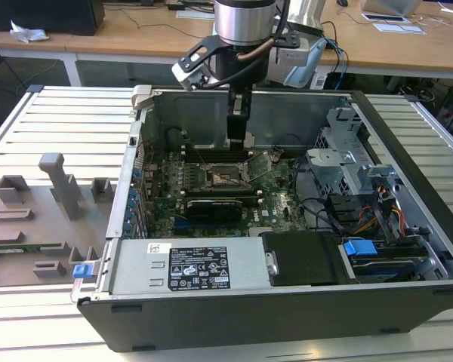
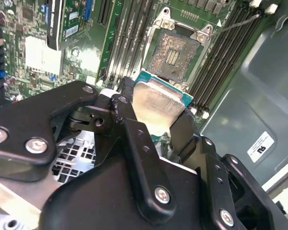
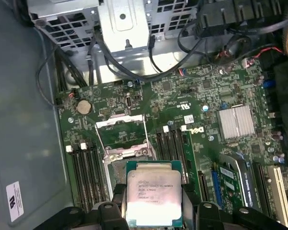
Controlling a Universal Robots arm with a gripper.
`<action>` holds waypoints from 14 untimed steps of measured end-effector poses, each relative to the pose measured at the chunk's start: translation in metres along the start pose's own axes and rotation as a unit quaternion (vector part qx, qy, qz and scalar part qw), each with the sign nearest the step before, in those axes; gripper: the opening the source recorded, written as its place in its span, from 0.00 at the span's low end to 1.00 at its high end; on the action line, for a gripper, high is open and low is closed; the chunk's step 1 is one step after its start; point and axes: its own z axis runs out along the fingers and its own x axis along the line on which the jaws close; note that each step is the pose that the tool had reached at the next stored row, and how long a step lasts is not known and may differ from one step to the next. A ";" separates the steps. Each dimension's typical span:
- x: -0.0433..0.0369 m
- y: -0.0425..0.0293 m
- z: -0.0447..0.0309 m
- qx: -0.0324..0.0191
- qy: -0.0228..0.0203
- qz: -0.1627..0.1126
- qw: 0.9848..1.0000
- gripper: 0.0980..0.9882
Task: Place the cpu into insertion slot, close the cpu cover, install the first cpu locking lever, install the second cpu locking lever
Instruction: 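Place the cpu into insertion slot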
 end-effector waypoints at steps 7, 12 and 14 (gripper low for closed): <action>0.0000 0.0001 0.0001 0.000 -0.004 0.044 0.999 0.50; 0.0001 0.0003 0.0002 -0.001 -0.007 0.082 0.997 0.50; 0.0001 0.0003 0.0003 -0.001 -0.009 0.100 0.995 0.50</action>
